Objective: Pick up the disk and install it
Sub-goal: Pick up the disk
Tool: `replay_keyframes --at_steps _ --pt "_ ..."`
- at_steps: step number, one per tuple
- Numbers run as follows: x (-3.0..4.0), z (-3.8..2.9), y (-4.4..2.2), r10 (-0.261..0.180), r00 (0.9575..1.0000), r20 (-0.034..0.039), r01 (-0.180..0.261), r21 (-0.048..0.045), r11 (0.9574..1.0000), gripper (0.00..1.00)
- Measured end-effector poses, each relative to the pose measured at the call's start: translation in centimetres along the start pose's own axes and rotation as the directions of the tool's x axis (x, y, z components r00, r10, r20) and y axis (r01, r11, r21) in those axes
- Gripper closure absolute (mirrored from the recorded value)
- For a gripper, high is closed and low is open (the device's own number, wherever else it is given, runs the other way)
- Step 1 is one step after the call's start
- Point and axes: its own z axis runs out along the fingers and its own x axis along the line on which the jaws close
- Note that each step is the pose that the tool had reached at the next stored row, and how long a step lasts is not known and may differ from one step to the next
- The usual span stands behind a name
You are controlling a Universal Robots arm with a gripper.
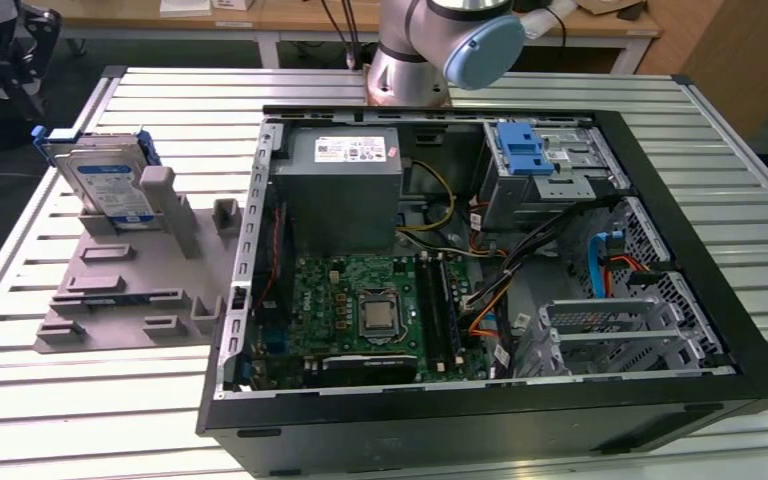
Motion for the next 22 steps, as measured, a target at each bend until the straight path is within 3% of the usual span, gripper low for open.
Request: replay_keyframes --at_steps 4,18,22 --pt "-0.01 0.02 0.0 -0.041 0.9992 -0.0042 0.041 0.0034 0.9992 0.89" --pt "-0.01 0.03 0.0 -0.041 0.9991 -0.0054 0.041 0.0031 0.9991 0.89" --pt "0.0 0.02 0.0 -0.062 0.9981 -0.0062 0.062 0.0028 0.9981 0.89"
